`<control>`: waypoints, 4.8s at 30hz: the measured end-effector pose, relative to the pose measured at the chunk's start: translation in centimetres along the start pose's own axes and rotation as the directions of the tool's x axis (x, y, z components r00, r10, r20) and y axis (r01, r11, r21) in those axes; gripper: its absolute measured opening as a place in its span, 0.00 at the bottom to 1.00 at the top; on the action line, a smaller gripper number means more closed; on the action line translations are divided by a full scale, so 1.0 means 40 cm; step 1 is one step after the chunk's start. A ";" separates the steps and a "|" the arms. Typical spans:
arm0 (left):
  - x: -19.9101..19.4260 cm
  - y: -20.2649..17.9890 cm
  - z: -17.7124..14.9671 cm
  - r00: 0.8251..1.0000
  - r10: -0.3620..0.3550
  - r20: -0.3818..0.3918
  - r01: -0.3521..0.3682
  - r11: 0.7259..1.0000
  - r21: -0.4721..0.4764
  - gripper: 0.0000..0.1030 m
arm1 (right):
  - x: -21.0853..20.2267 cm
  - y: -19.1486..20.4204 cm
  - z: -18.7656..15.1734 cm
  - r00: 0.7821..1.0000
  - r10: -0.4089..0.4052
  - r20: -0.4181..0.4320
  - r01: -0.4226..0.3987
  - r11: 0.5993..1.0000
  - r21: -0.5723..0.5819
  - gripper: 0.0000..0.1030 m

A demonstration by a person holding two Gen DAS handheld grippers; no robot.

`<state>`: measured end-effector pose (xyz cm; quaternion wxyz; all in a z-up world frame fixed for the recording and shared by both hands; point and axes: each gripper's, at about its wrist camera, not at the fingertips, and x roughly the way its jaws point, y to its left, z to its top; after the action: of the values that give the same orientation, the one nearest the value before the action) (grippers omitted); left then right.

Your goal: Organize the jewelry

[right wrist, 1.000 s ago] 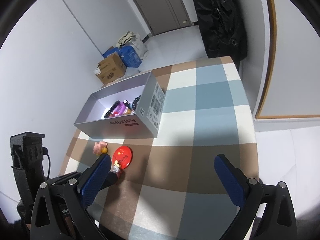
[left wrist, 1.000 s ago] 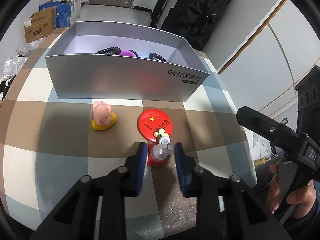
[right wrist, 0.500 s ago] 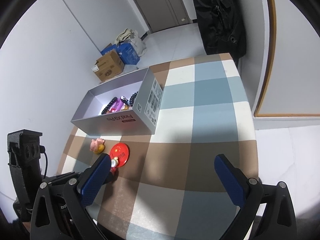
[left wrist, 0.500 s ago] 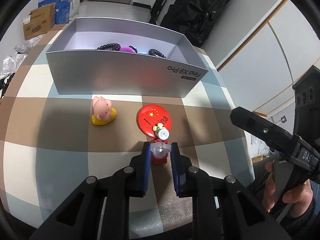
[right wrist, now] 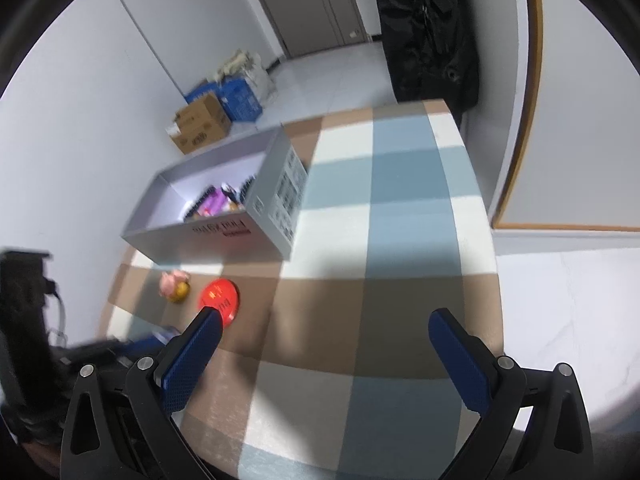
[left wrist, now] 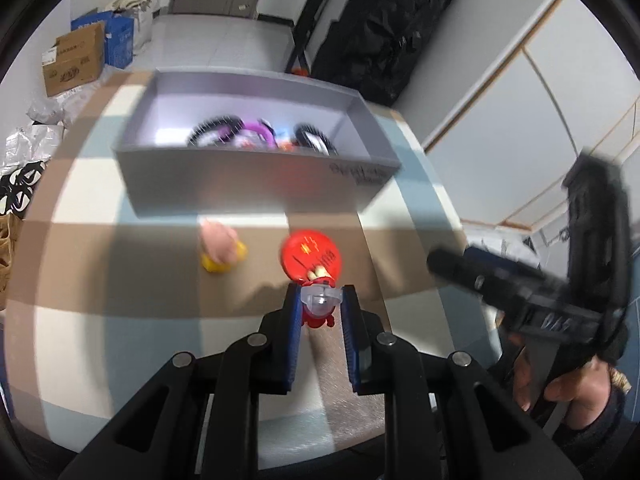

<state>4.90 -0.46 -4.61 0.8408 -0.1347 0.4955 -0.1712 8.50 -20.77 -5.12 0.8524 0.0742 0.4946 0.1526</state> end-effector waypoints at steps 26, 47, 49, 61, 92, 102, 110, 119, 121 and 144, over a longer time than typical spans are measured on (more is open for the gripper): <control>-0.106 0.154 0.041 0.987 0.051 0.152 -0.018 0.978 -0.210 0.14 | 0.087 0.219 -0.041 0.997 0.022 -0.068 -0.037 0.971 -0.235 0.53; -0.103 0.160 0.043 0.989 0.039 0.143 -0.008 0.978 -0.208 0.14 | 0.095 0.245 -0.050 0.999 -0.031 -0.040 0.019 0.960 -0.278 0.10; -0.103 0.158 0.043 0.989 0.041 0.144 -0.011 0.979 -0.204 0.14 | 0.094 0.240 -0.048 0.999 -0.036 -0.037 0.025 0.962 -0.272 0.10; -0.108 0.125 0.049 0.984 0.053 0.169 -0.025 0.986 -0.163 0.14 | 0.048 0.205 0.005 0.999 0.038 0.035 -0.030 0.979 -0.202 0.10; 0.013 0.065 0.249 0.991 0.023 0.129 -0.013 0.997 -0.081 0.14 | 0.037 0.183 0.252 0.958 0.259 0.121 -0.227 0.947 -0.229 0.10; 0.041 0.066 0.261 0.994 0.013 0.112 -0.008 0.999 -0.048 0.14 | 0.092 0.149 0.282 0.955 0.278 0.101 -0.256 0.949 -0.184 0.11; 0.058 0.074 0.270 0.995 -0.010 0.098 0.017 0.997 -0.069 0.14 | 0.112 0.137 0.277 0.959 0.277 0.062 -0.262 0.948 -0.182 0.11; 0.055 0.074 0.275 0.994 -0.028 0.104 0.037 0.996 -0.081 0.14 | 0.113 0.136 0.276 0.964 0.258 0.066 -0.244 0.954 -0.175 0.13; 0.058 0.078 0.275 0.993 -0.060 0.102 0.069 0.993 -0.091 0.14 | 0.109 0.132 0.276 0.965 0.252 0.076 -0.237 0.957 -0.169 0.13; 0.001 0.077 0.243 0.977 0.050 0.205 -0.032 0.995 -0.090 0.55 | 0.018 0.078 0.235 0.963 0.170 0.210 -0.147 0.982 -0.120 0.82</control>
<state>13.93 2.86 -1.27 0.8846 -0.1776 0.4148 -0.1173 16.38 -17.38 -0.15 0.8894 0.0858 0.3816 0.2365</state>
